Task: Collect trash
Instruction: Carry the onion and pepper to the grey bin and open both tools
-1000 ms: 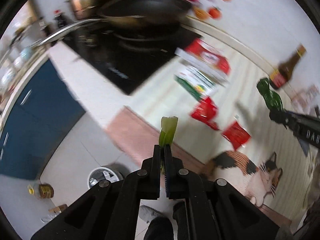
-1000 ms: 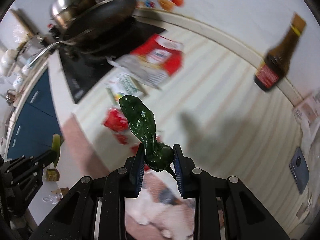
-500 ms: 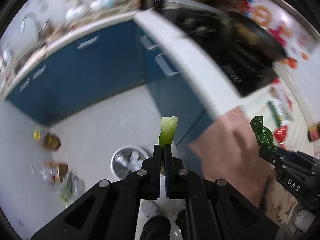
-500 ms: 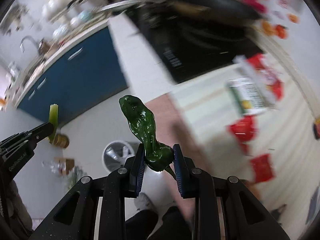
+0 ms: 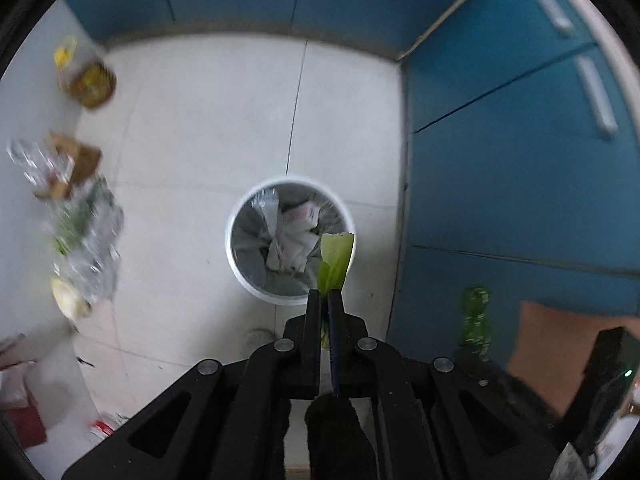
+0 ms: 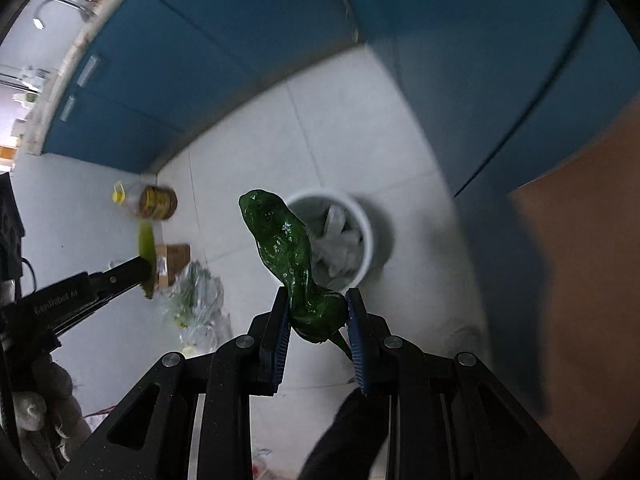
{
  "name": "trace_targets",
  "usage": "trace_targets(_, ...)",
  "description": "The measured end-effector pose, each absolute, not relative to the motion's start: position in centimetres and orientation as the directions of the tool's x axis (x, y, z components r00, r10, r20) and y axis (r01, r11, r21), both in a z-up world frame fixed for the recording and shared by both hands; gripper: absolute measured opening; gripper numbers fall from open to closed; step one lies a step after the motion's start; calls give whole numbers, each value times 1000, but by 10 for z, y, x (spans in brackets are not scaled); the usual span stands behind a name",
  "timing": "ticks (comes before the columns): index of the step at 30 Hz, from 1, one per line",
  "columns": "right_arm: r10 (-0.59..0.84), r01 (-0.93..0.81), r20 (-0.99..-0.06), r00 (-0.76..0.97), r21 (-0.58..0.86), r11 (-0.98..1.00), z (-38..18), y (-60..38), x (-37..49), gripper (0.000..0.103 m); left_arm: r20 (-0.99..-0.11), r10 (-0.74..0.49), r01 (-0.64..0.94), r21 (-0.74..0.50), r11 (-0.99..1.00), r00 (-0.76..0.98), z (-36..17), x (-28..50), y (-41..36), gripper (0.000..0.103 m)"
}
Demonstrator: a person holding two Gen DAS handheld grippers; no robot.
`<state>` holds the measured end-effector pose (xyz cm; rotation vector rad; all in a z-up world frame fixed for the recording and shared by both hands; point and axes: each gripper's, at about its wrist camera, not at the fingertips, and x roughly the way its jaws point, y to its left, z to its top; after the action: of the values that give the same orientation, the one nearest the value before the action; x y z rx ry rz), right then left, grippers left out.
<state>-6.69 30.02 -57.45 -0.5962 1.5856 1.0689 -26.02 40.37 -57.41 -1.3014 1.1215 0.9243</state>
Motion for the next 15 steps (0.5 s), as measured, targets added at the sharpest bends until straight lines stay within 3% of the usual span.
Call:
trace_targets(8,61,-814,-926,-374,359,456,-728,327,-92,31,-955,-178,-967,-251,51,238,-686,-271,417,4)
trace_targets(9,60,-812,-925,-376,360,459,-736,328,-92,35,-957,-187,-971,-234,56,220,-690,-271,418,6)
trace_targets(11,54,-818,-928,-368,351,455,-748,331,-94,52,-969,-172,-978,-194,81,178,-691,-275,416,14)
trace_targets(12,54,-827,-935,-349,335,451,-749,331,-94,63,-977,-144,-980,-173,97,159,-686,-279,415,23)
trace_targets(14,52,-855,-954,-295,288,432,-743,331,-94,65,-989,-93,-985,-124,117,113,-676,-287,414,100)
trace_targets(15,49,-869,-963,-263,259,421,-738,329,-94,72,-993,-69,-986,-105,125,97,-672,-288,414,103)
